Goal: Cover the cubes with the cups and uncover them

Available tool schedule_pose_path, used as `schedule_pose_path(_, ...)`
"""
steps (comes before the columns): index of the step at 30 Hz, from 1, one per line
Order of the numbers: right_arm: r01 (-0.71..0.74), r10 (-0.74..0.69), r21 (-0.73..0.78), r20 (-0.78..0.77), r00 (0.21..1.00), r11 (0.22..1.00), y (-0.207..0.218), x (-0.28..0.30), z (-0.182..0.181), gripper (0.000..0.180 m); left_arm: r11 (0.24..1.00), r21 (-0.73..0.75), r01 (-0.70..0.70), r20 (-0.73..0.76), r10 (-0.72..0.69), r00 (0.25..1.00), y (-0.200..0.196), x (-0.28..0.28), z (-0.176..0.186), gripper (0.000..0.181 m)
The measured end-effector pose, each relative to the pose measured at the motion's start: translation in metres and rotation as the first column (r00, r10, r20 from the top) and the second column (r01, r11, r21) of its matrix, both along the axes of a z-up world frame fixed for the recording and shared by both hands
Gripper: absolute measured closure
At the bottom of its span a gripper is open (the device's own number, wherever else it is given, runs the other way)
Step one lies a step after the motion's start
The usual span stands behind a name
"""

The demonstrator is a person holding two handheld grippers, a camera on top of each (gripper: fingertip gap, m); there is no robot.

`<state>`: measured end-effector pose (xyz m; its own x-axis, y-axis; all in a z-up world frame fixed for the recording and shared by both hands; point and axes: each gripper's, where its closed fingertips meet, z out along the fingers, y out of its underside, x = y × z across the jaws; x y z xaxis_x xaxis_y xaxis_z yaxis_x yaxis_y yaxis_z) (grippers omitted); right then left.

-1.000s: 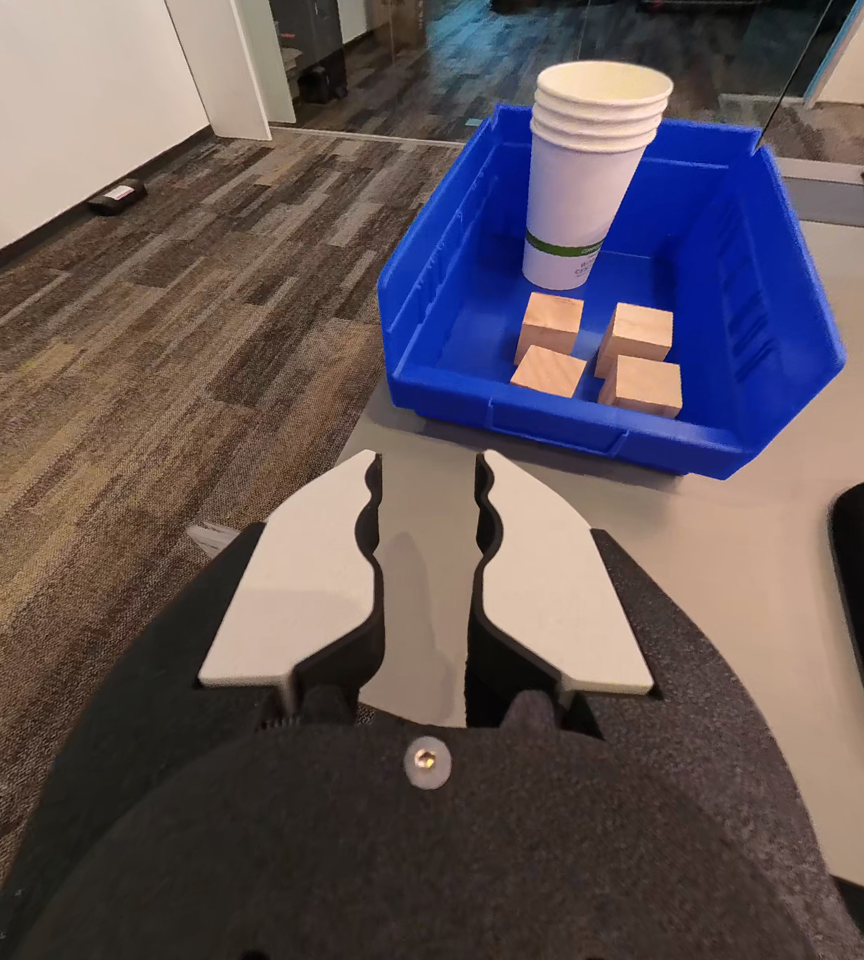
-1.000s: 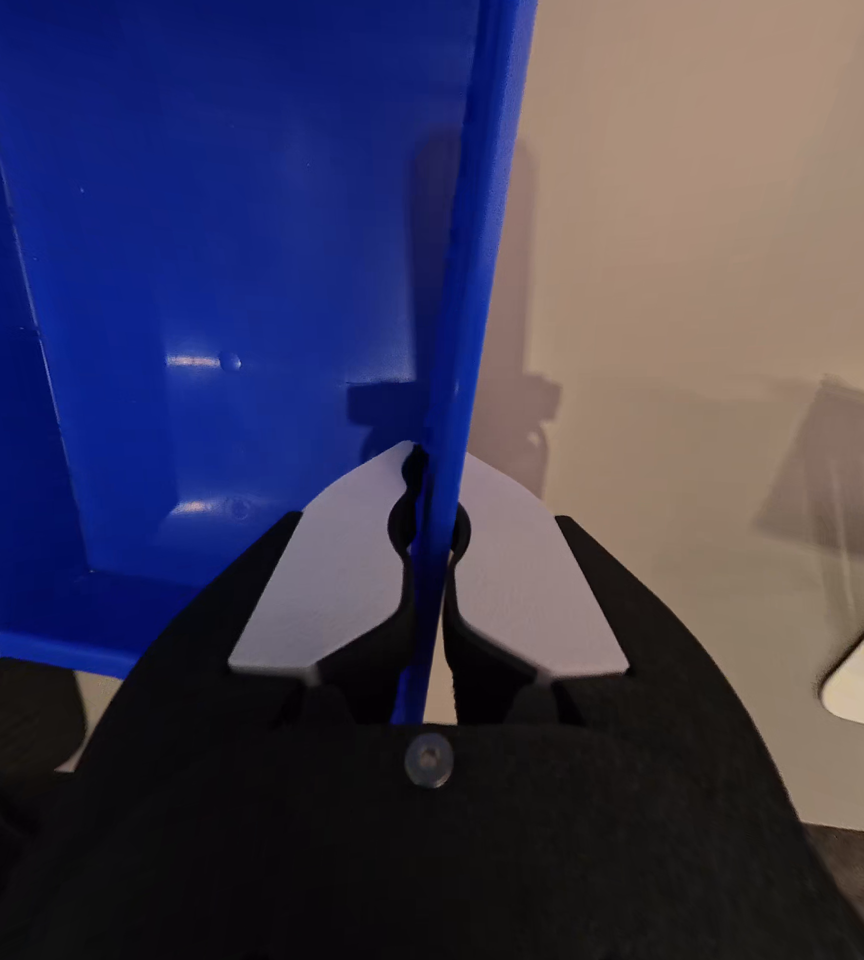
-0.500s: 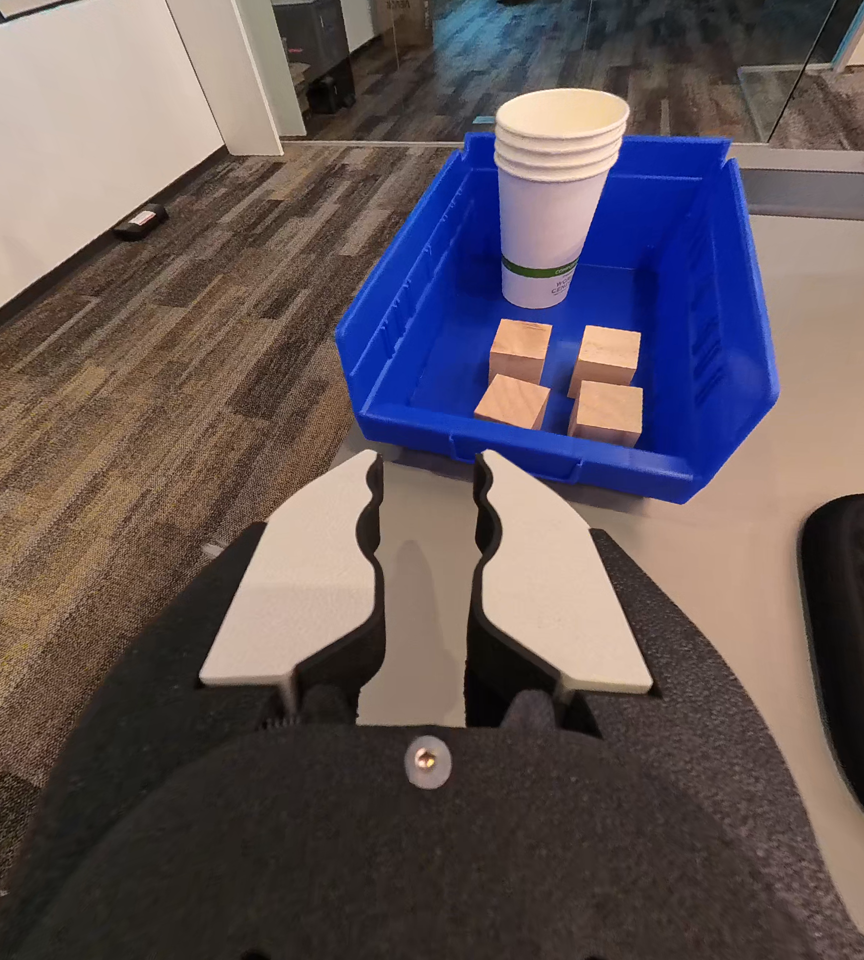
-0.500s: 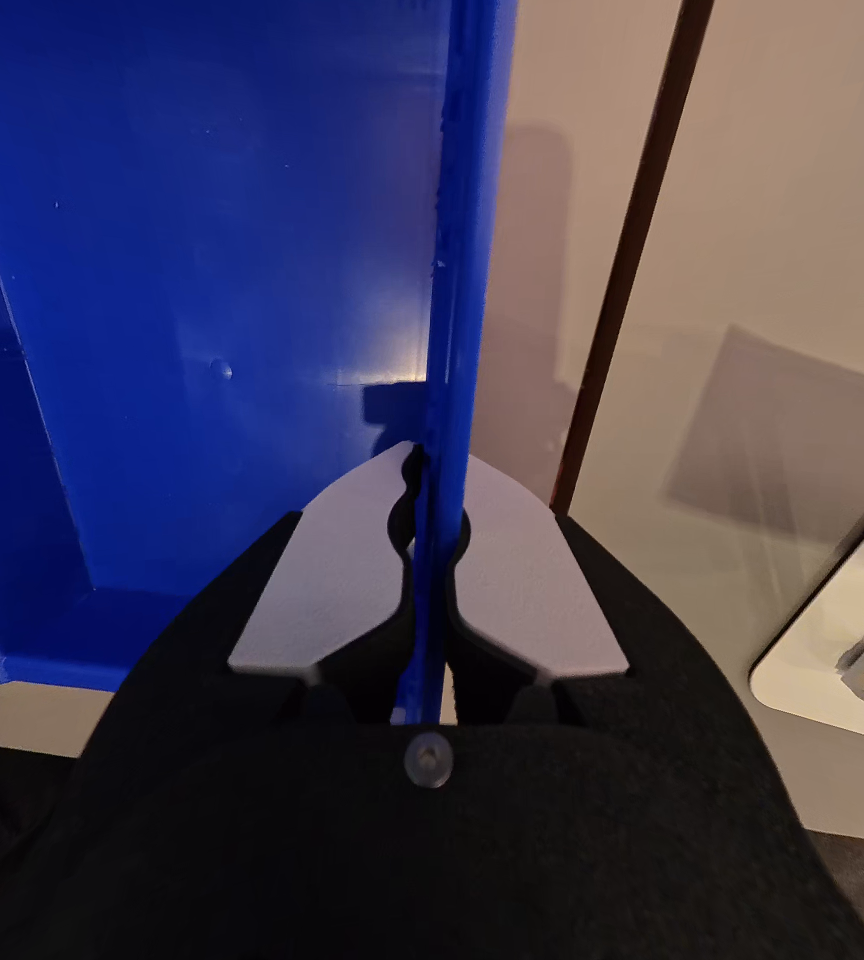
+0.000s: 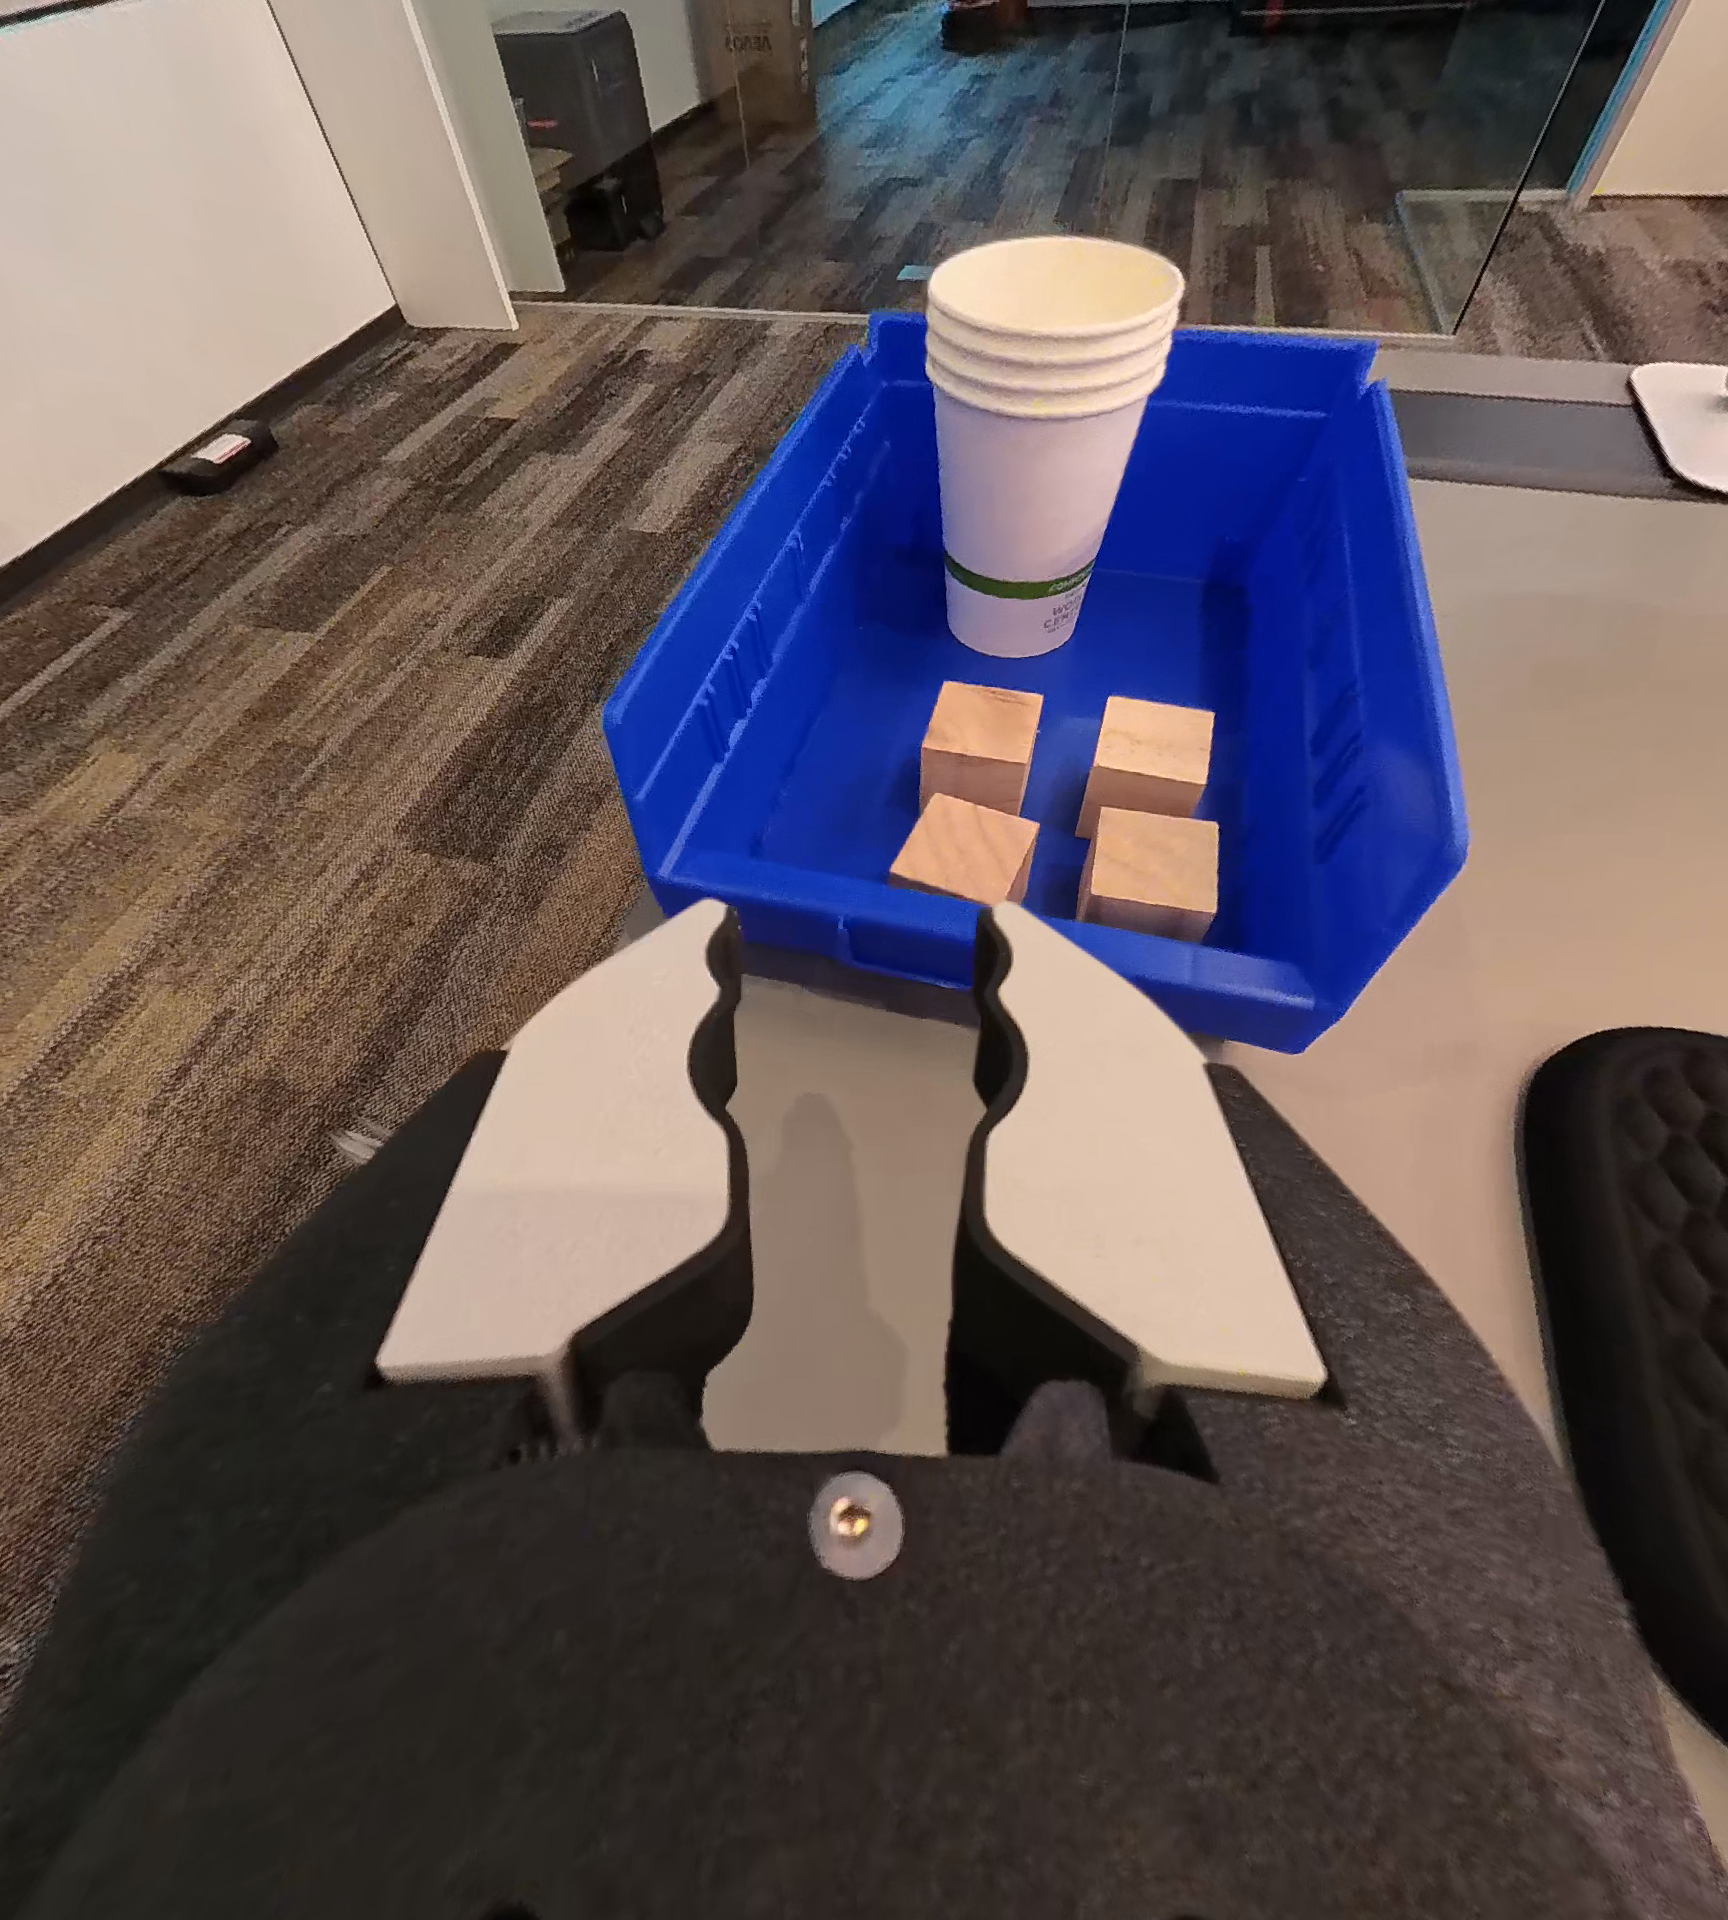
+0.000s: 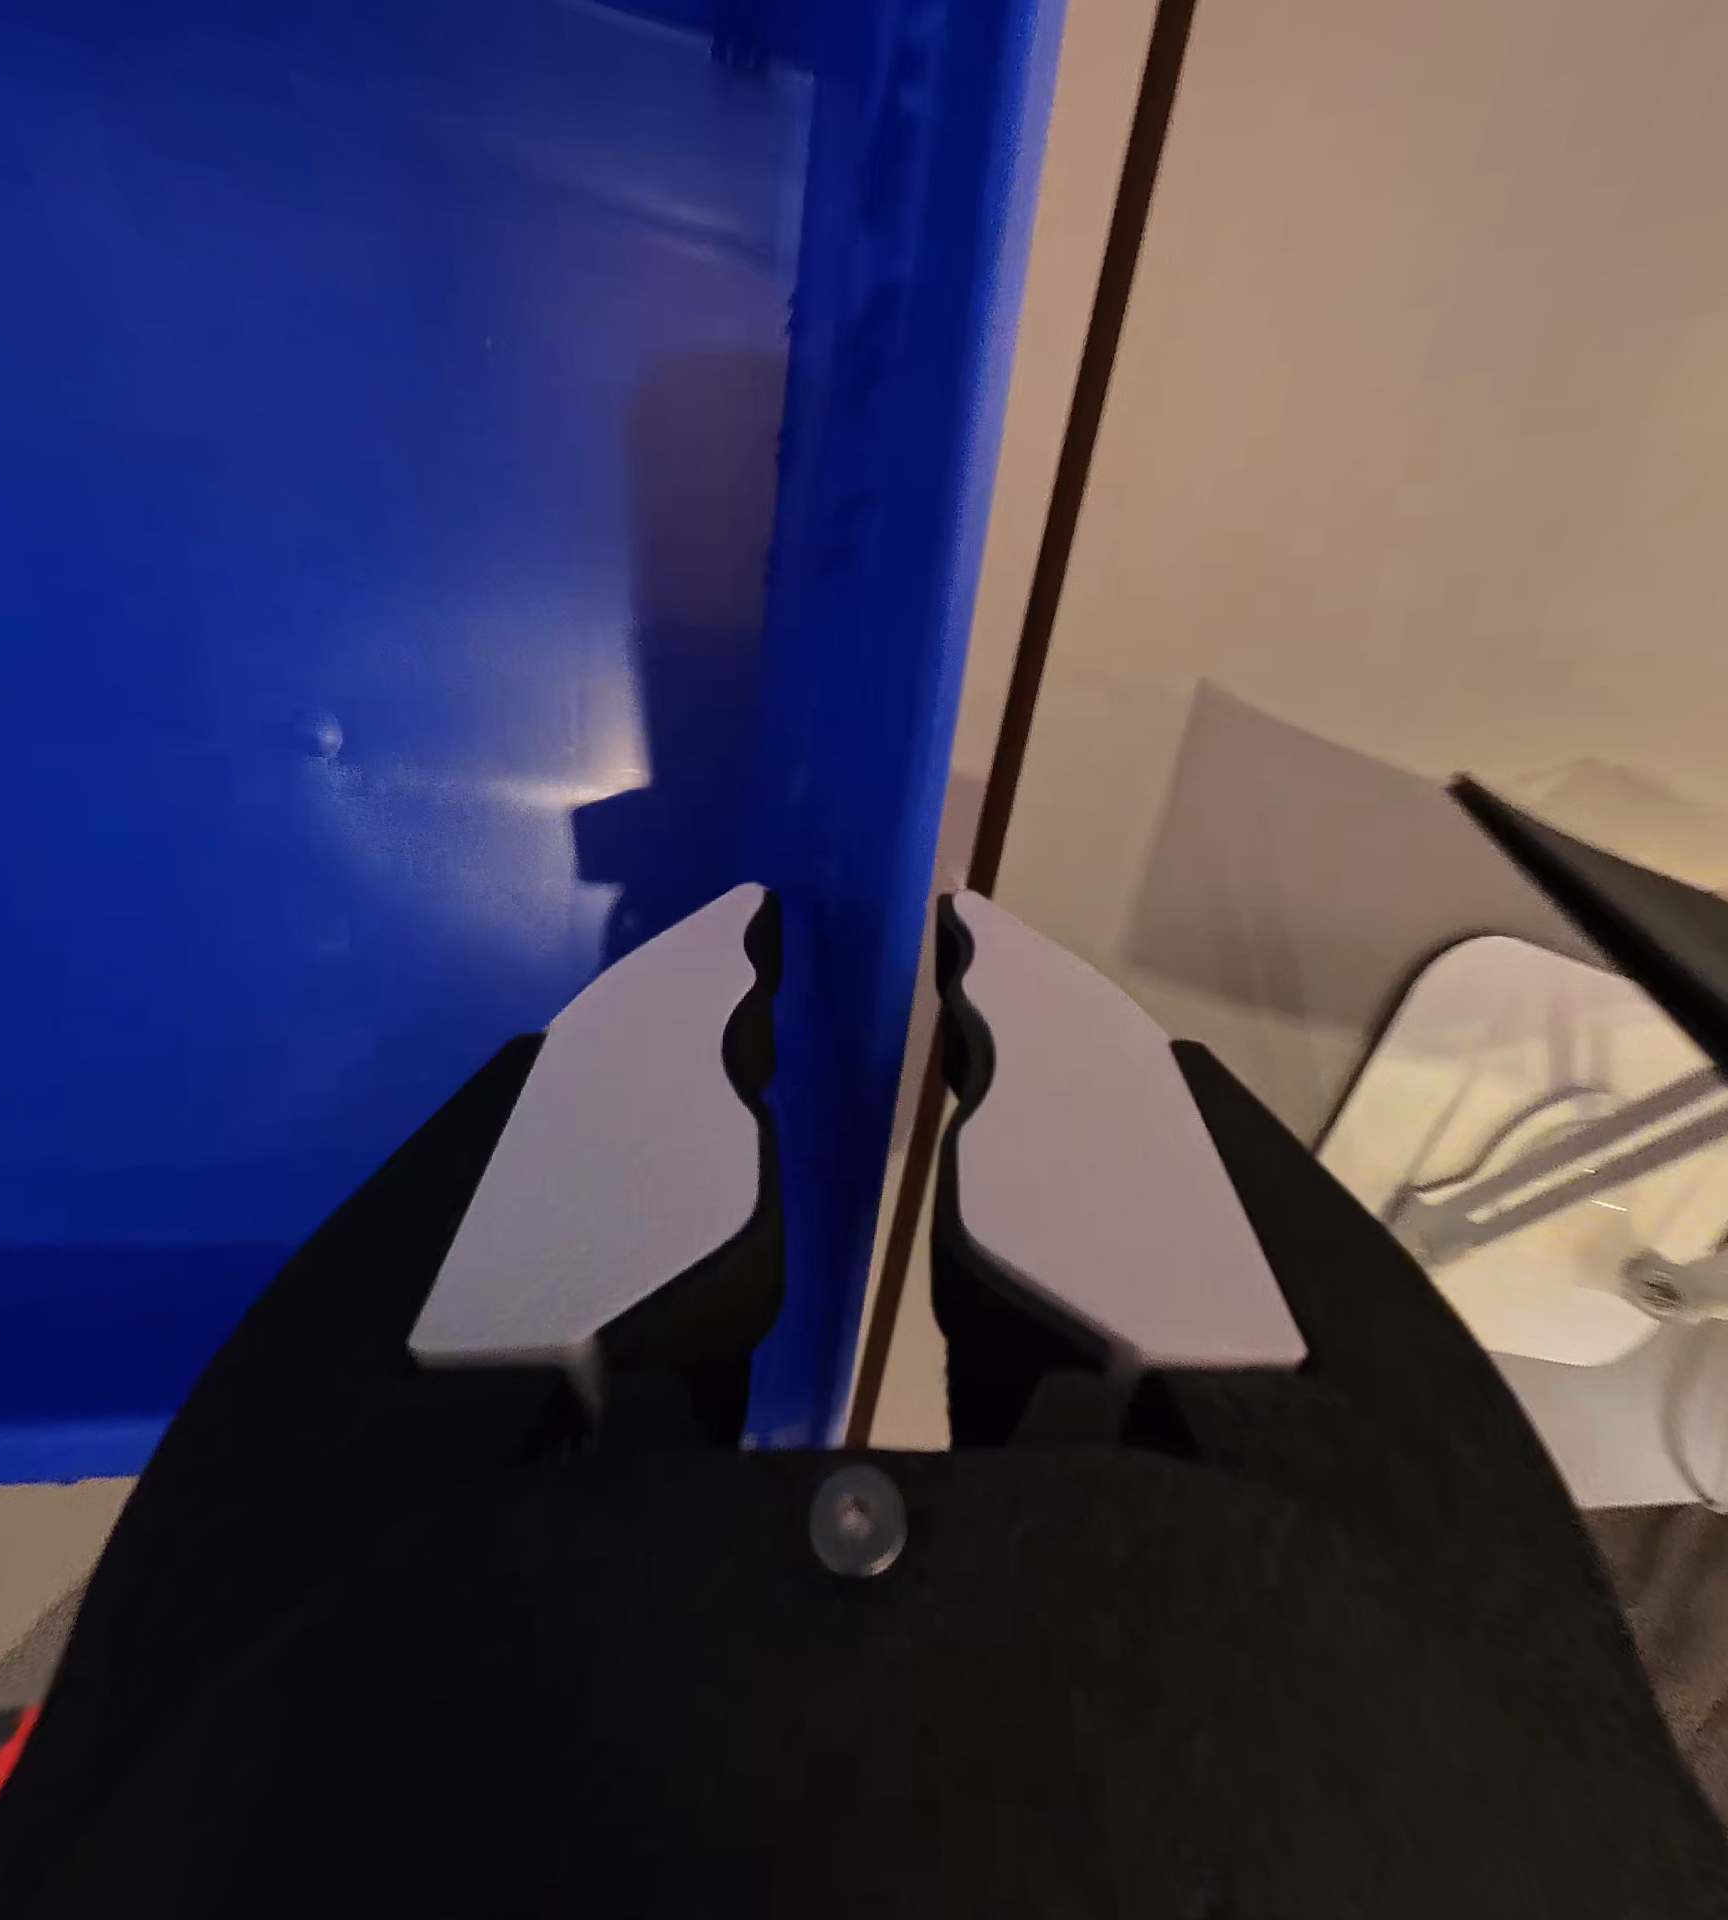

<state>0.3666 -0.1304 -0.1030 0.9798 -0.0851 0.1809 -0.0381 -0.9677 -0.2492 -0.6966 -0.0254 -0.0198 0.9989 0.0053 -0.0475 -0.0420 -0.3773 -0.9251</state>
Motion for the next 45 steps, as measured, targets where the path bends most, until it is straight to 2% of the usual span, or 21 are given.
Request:
schedule_pose_path(4,-0.014,-0.015,0.195,0.146,0.989,0.981,0.016,-0.001,0.055,0.15,0.997,0.057,0.059,0.059,-0.062,0.996,0.003,0.009,0.02,0.125)
schedule_pose_path(7,-0.076,-0.022,0.439,0.215,0.976,0.895,0.038,-0.022,0.117,0.149,0.979,0.167,0.114,0.086,-0.129,0.988,0.007,0.019,0.047,0.122)
schedule_pose_path(10,-0.154,0.056,0.686,0.163,0.985,0.711,0.064,-0.076,0.181,0.142,0.96,0.219,0.176,0.054,-0.192,0.98,0.016,0.031,0.067,0.123)
schedule_pose_path(14,-0.213,0.299,0.907,0.103,0.949,0.364,0.091,-0.176,0.253,0.138,0.959,0.118,0.258,-0.037,-0.256,0.966,0.045,0.045,0.068,0.121)
schedule_pose_path(16,-0.231,0.41,0.948,0.124,0.904,0.221,0.099,-0.227,0.274,0.137,0.956,0.052,0.29,-0.074,-0.286,0.956,0.06,0.052,0.064,0.119)
schedule_pose_path(18,-0.244,0.484,0.962,0.156,0.861,0.124,0.107,-0.272,0.287,0.129,0.95,0.003,0.312,-0.099,-0.311,0.945,0.072,0.059,0.059,0.119)
schedule_pose_path(22,-0.26,0.613,0.965,0.188,0.768,0.029,0.118,-0.351,0.299,0.117,0.944,-0.086,0.318,-0.14,-0.327,0.935,0.089,0.065,0.046,0.119)
schedule_pose_path(26,-0.267,0.672,0.962,0.237,0.702,-0.061,0.128,-0.405,0.312,0.119,0.942,-0.147,0.301,-0.155,-0.322,0.934,0.099,0.066,0.03,0.12)
schedule_pose_path(29,-0.279,0.676,0.956,0.264,0.688,-0.089,0.136,-0.428,0.315,0.119,0.94,-0.173,0.294,-0.166,-0.322,0.932,0.105,0.066,0.021,0.12)
schedule_pose_path(33,-0.297,0.676,0.95,0.28,0.681,-0.094,0.15,-0.445,0.301,0.122,0.932,-0.204,0.3,-0.183,-0.338,0.923,0.105,0.068,0.01,0.121)
schedule_pose_path(37,-0.39,0.737,0.921,0.246,0.63,0.025,0.168,-0.458,0.261,0.122,0.916,-0.29,0.277,-0.226,-0.347,0.91,0.102,0.058,-0.013,0.127)
schedule_pose_path(40,-0.449,0.727,0.888,0.241,0.643,0.104,0.182,-0.456,0.239,0.121,0.904,-0.36,0.232,-0.219,-0.324,0.92,0.105,0.047,-0.031,0.127)
schedule_pose_path(45,-0.465,0.712,0.878,0.253,0.655,0.115,0.186,-0.456,0.235,0.122,0.877,-0.46,0.141,-0.155,-0.236,0.959,0.124,0.035,-0.052,0.13)
